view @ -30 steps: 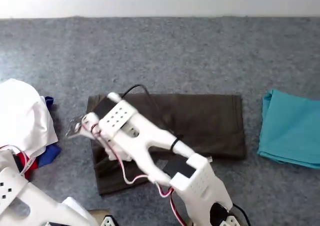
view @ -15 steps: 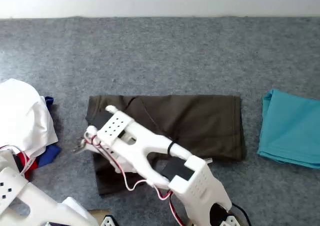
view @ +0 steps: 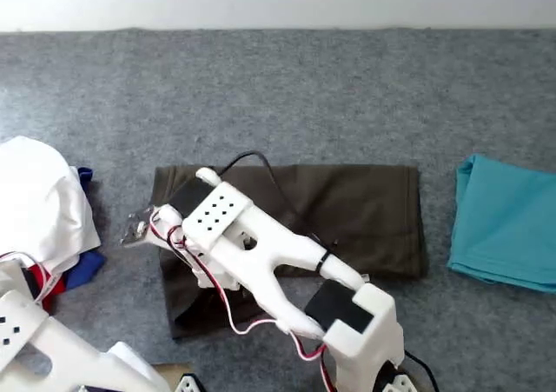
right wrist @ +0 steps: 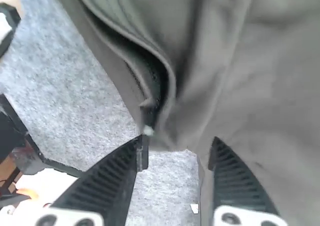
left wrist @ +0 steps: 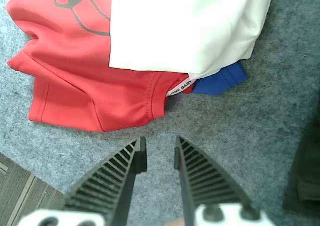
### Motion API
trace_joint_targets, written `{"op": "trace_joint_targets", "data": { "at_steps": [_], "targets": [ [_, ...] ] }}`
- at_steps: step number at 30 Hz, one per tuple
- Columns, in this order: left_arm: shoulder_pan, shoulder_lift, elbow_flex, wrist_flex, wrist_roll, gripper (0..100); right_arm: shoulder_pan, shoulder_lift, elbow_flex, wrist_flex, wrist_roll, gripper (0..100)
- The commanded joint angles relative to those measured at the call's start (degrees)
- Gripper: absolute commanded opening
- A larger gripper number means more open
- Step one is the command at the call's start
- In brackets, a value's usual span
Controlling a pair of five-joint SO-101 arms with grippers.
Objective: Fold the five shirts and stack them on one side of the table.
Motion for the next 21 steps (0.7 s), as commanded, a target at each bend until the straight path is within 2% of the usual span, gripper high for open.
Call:
{"op": "trace_joint_targets", "data": {
  "at_steps": [1,5,8,11,15,21],
  "targets": [
    [0.09,0.35,-2.07,-0.79,-0.26,10,-3.30,-3.82,-0.18,1.27,-0.79,22.4],
    [0.09,0.18,-2.07,-0.79,-0.26,10,-3.38,-3.74,-0.09,-1.98,-0.70,20.0],
    [0.09,0.18,-2.07,-0.79,-0.26,10,-1.01,-3.12,-0.09,-6.46,-0.44,9.6],
    [0.09,0.26,-2.07,-0.88,-0.26,10,-1.63,-1.71,-0.09,-7.16,-0.88,0.8],
    [-0.35,0.09,-2.24,-2.46,-0.26,10,-4.79,0.57,-0.09,-4.35,-0.88,1.7],
    [-0.35,0.00,-2.51,-2.37,-0.26,10,-2.77,4.53,-0.09,-11.47,-3.52,1.7]
  ]
}}
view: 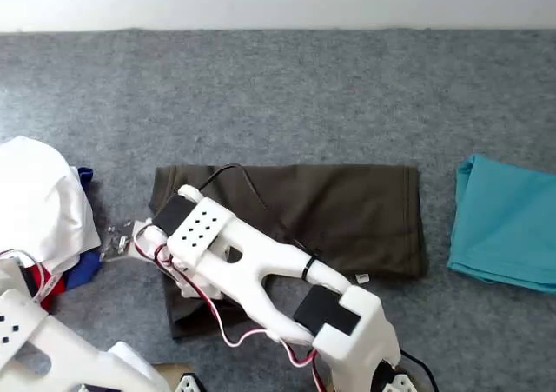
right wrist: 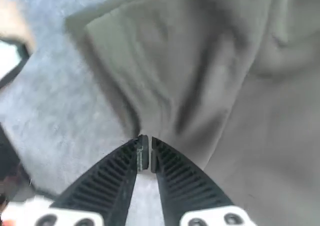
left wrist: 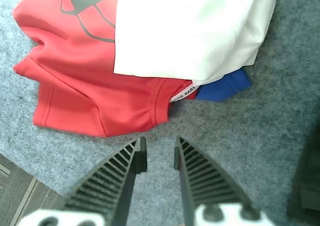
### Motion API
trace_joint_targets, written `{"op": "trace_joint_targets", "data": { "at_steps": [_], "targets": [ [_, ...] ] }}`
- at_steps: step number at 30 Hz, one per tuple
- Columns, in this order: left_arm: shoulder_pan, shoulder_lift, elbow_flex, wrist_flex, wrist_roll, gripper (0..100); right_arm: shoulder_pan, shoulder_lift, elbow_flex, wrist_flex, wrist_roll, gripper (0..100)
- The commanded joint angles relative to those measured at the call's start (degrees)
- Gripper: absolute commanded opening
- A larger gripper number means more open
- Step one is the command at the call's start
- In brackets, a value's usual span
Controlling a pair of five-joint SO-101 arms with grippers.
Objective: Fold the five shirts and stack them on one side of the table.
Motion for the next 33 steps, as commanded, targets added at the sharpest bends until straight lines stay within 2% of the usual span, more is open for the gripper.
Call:
{"op": "trace_joint_targets", "data": {
  "at_steps": [1,10,17,22,24,33],
  "targets": [
    [-0.35,-0.26,-2.51,-0.62,-0.26,10,0.40,1.63,-0.26,-2.15,-1.58,1.7],
    [-0.35,-0.26,-6.99,-0.26,-0.26,10,-11.74,5.93,-0.35,3.21,-1.85,0.9],
    [-0.35,-0.18,-9.80,-0.26,-0.26,10,-7.43,-0.40,-0.35,4.00,-1.67,1.8],
    [-0.35,0.09,-9.54,-0.53,-0.26,10,-6.73,-2.86,0.00,7.60,-1.67,18.6],
    [-0.09,0.18,-9.54,-0.53,-0.26,10,-6.81,-1.80,0.00,7.52,-1.67,22.0],
    [-0.26,0.26,-9.54,-0.53,-0.26,10,-8.75,5.41,-0.18,2.59,-1.76,22.2]
  ]
}}
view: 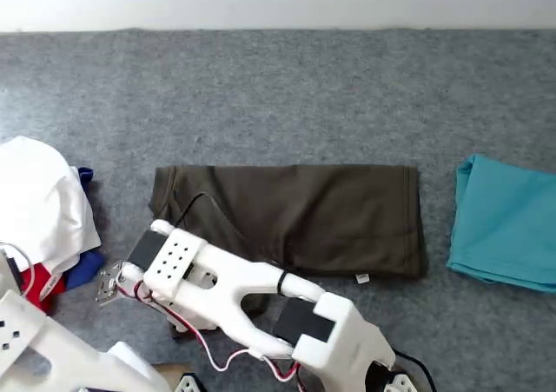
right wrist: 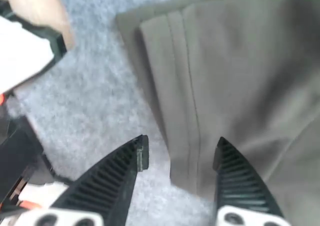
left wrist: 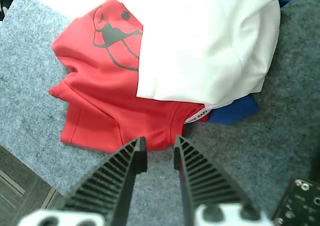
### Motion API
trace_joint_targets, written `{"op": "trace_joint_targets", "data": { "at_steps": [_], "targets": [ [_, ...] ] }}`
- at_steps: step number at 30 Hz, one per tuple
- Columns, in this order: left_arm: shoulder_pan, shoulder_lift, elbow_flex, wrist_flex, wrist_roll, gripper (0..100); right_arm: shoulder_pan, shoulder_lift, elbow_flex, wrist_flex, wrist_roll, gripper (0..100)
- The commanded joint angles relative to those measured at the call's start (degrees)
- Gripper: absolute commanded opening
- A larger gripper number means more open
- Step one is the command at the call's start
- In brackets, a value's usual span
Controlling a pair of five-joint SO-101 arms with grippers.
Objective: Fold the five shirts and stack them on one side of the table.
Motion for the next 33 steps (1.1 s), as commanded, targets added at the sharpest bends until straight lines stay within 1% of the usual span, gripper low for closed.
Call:
{"op": "trace_joint_targets", "data": {
  "at_steps": [1,6,8,13,15,18,20,23,28,33],
  "targets": [
    [-0.26,0.26,-2.07,-0.53,-0.26,10,-0.66,0.48,-0.44,-1.19,-0.53,22.2],
    [-0.26,0.26,-1.98,-0.44,-0.26,10,-3.12,2.68,-0.26,-1.63,-0.70,22.1],
    [-0.18,0.26,-1.98,-0.44,-0.26,10,-4.09,4.09,-0.26,-2.95,-2.20,22.1],
    [-0.18,0.26,-1.98,-0.44,-0.26,10,-3.91,9.27,-0.26,-6.29,-5.27,21.5],
    [-0.26,0.26,-1.98,-0.35,-0.26,10,-3.56,10.68,-0.26,-7.43,-5.36,16.9],
    [-0.26,0.26,-1.98,-0.26,-0.26,10,-3.38,11.30,-0.44,-8.40,-5.27,5.8],
    [-0.26,0.26,-1.98,-0.26,-0.26,10,-3.38,11.30,-0.53,-8.40,-5.27,0.4],
    [-0.18,0.26,-1.36,-0.62,-0.26,10,-3.21,11.30,-0.53,-8.04,-5.19,1.0],
    [-0.26,0.00,0.04,-0.62,-0.26,10,0.13,9.27,-0.53,-7.78,-2.64,1.0],
    [0.00,0.18,-0.13,-0.62,-0.26,10,6.29,0.57,-0.53,-6.99,-2.11,1.0]
  ]
}}
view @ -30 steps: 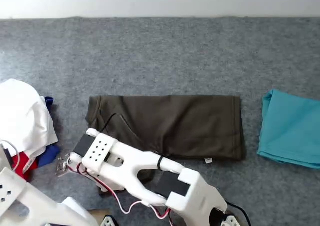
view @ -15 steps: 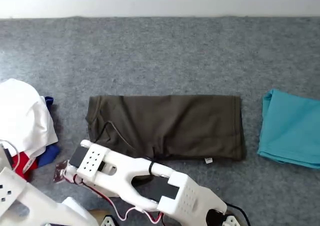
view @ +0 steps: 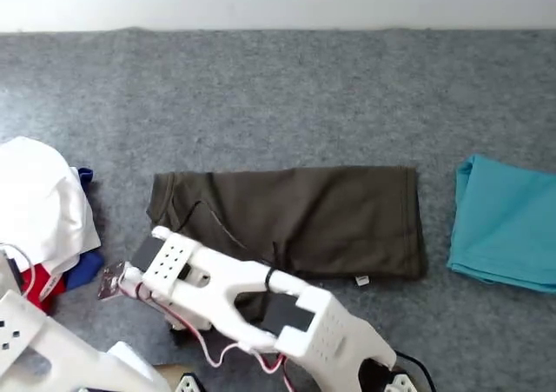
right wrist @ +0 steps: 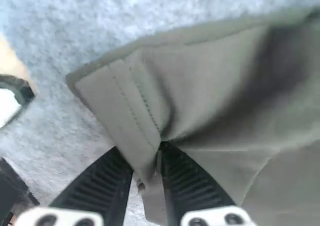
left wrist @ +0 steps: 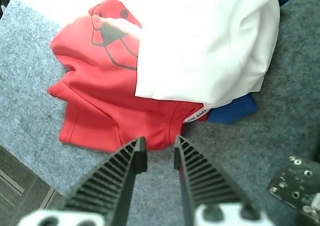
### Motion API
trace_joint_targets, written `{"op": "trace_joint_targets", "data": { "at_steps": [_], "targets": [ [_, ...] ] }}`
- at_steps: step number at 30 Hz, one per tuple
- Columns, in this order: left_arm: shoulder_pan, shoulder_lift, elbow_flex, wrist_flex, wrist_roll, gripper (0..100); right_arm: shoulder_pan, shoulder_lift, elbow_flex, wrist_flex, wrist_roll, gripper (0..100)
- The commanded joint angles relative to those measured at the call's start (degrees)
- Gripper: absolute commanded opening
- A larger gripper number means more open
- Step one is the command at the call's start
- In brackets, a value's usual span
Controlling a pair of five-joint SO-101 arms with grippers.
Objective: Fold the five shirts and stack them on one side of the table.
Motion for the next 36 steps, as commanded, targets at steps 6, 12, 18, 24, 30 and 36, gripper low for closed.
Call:
{"op": "trace_joint_targets", "data": {
  "at_steps": [6,12,18,24,30,36],
  "targets": [
    [0.09,0.18,-0.22,-0.88,-0.26,10,9.98,-14.55,-0.62,0.31,4.57,1.0],
    [0.09,0.18,-0.22,-2.64,-0.18,10,15.96,-16.22,-0.62,-4.70,5.45,1.0],
    [0.09,0.26,-0.22,-2.55,-0.18,10,20.53,-15.87,-0.62,-11.21,5.45,1.4],
    [0.09,0.26,-0.13,-2.46,-0.18,10,23.78,-14.73,-0.62,-15.78,5.19,15.4],
    [0.09,0.26,-0.13,-2.29,-0.18,10,29.05,-7.87,-6.59,-15.60,5.10,23.1],
    [0.09,0.26,-0.13,-2.29,-0.18,10,26.77,-3.65,-29.36,1.98,0.53,19.1]
  ]
}}
